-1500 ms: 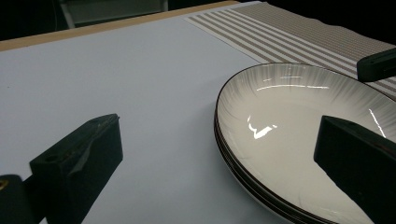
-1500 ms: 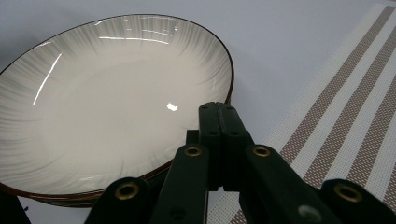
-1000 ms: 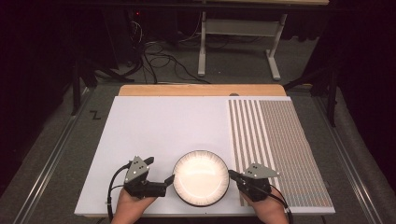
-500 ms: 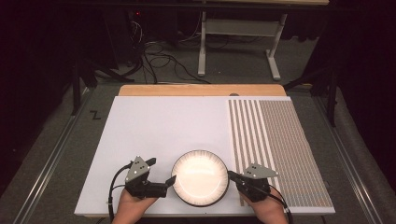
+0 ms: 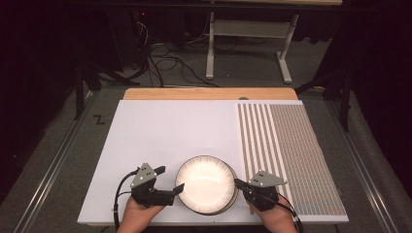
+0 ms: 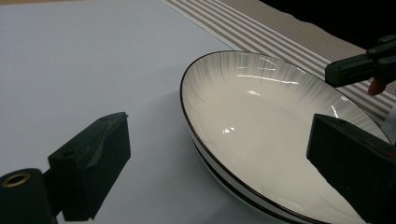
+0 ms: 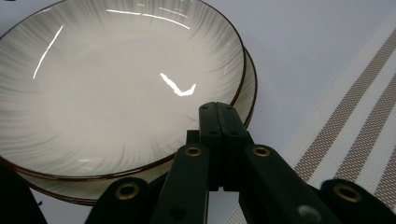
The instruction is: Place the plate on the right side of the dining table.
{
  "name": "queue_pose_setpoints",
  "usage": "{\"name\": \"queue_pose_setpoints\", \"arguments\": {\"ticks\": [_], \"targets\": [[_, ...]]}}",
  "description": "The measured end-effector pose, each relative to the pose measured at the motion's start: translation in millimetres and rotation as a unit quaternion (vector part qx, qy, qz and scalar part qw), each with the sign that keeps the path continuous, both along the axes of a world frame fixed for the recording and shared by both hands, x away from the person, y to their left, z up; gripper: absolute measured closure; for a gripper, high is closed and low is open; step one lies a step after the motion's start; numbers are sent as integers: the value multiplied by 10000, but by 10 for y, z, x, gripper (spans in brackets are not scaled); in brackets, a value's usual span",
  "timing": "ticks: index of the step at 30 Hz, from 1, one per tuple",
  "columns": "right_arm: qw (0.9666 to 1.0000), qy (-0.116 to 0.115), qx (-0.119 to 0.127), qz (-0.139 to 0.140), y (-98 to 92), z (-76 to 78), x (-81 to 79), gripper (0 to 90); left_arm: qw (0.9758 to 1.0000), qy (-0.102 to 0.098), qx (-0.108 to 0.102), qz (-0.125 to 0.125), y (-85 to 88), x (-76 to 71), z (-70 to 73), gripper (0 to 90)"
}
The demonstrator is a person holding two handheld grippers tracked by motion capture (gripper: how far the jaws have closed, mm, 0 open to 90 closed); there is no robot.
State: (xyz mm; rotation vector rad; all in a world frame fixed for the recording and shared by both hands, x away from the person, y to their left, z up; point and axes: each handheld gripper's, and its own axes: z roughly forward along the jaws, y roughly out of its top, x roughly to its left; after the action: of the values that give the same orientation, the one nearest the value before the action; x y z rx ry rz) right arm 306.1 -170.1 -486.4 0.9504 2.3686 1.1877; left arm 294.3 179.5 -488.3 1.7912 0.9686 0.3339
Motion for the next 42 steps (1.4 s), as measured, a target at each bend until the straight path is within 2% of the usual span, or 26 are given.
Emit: {"name": "queue_pose_setpoints", "arguments": {"ticks": [4, 9, 13, 22, 30, 33, 42], "targets": [[9999, -14, -68, 95, 65, -14, -21, 900, 10000, 55, 16, 9, 2, -3, -11, 79], [9998, -19, -94, 149, 108, -28, -20, 900, 9995, 301, -56, -120, -1, 4, -64, 137], [9999, 13, -81, 141, 115, -36, -13, 900, 9990, 422, -12, -172, -19, 14, -97, 142], [9999, 51, -79, 112, 129, -46, -13, 900, 9976, 645, -194, -126, 6, 26, -120, 164], [9999, 54, -88, 81, 135, -45, -18, 900, 9978, 621, -201, -138, 44, 12, -95, 171], [9999, 60, -86, 61, 138, -45, -20, 900, 9973, 637, -319, -173, 53, 15, -85, 172], [9999, 53, -83, 48, 140, -48, -21, 900, 9973, 687, -225, -152, 46, 20, -96, 192]]}}
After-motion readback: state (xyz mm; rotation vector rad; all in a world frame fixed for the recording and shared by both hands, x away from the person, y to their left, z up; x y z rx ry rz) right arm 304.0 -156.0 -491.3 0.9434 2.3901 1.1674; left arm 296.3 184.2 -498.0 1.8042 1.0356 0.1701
